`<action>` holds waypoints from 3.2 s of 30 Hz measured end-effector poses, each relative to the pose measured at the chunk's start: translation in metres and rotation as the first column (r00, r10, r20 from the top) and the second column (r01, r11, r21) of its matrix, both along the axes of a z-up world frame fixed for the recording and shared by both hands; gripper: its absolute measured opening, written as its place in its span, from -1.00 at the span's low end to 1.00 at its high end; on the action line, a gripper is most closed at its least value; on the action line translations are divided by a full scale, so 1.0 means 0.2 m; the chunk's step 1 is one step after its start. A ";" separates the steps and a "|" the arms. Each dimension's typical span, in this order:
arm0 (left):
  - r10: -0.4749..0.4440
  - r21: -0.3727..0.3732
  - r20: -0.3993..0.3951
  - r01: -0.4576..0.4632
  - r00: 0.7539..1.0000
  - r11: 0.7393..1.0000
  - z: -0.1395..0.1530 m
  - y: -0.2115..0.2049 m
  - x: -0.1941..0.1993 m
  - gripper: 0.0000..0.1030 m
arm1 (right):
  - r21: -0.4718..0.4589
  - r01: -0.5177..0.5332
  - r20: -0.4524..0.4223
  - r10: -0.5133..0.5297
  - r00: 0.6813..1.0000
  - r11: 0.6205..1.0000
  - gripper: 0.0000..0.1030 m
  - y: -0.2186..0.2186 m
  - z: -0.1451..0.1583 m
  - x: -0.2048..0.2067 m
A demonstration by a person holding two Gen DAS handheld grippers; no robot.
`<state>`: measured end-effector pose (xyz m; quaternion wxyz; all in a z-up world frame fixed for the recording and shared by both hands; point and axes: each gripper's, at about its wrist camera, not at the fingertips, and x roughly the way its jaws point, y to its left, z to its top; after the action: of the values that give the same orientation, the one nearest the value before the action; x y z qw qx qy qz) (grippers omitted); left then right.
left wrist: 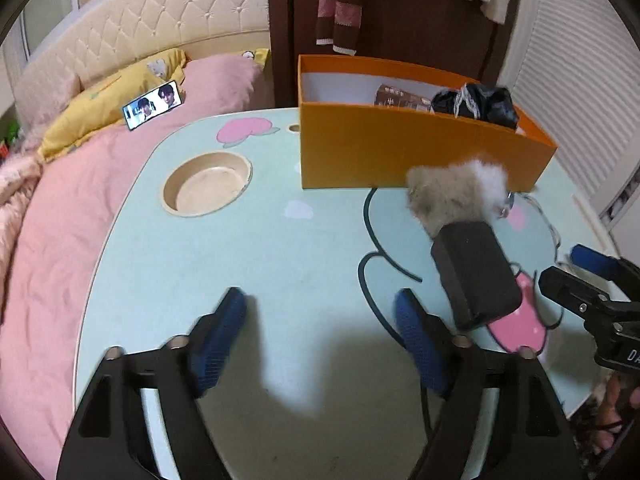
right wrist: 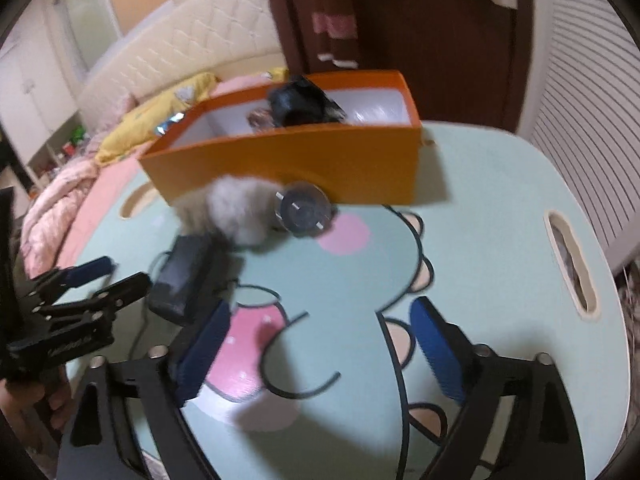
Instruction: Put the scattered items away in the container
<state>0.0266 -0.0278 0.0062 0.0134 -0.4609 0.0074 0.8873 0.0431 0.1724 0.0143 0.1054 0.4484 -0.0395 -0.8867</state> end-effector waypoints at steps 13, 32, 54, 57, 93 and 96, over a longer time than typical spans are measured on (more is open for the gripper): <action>0.018 0.007 -0.003 -0.018 1.000 1.000 -0.03 -0.01 0.01 0.98 | 0.141 0.022 -0.063 -0.013 0.998 0.990 1.00 -0.05 -0.06 0.06; -0.182 0.118 -0.070 0.189 0.981 0.975 0.08 0.32 -0.11 0.95 | 0.043 0.082 -0.141 -0.075 0.987 0.996 0.99 0.21 0.04 0.13; -0.057 0.115 -0.074 0.065 0.996 0.991 0.07 -0.07 0.09 -0.21 | 0.095 -0.081 -0.054 0.087 0.995 0.992 0.45 -0.02 0.06 -0.16; -0.034 0.139 -0.085 0.046 0.996 0.989 0.08 -0.13 0.10 -0.21 | 0.084 -0.099 -0.027 0.102 0.994 0.991 0.33 -0.05 0.04 -0.20; -0.135 0.188 -0.217 0.177 0.967 0.966 0.37 0.05 -0.09 -0.21 | -0.016 -0.155 -0.199 0.149 0.969 0.988 -0.44 0.00 0.35 -0.18; -0.156 0.181 -0.232 0.200 0.960 0.963 0.41 0.08 -0.18 -0.21 | -0.002 -0.156 -0.212 0.152 0.965 0.988 -0.44 -0.02 0.37 -0.26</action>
<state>-0.0089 -0.0109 0.0885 0.1395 -0.3556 -0.0399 0.9233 -0.0083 0.1694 0.0884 0.1816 0.3525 -0.0012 -0.9180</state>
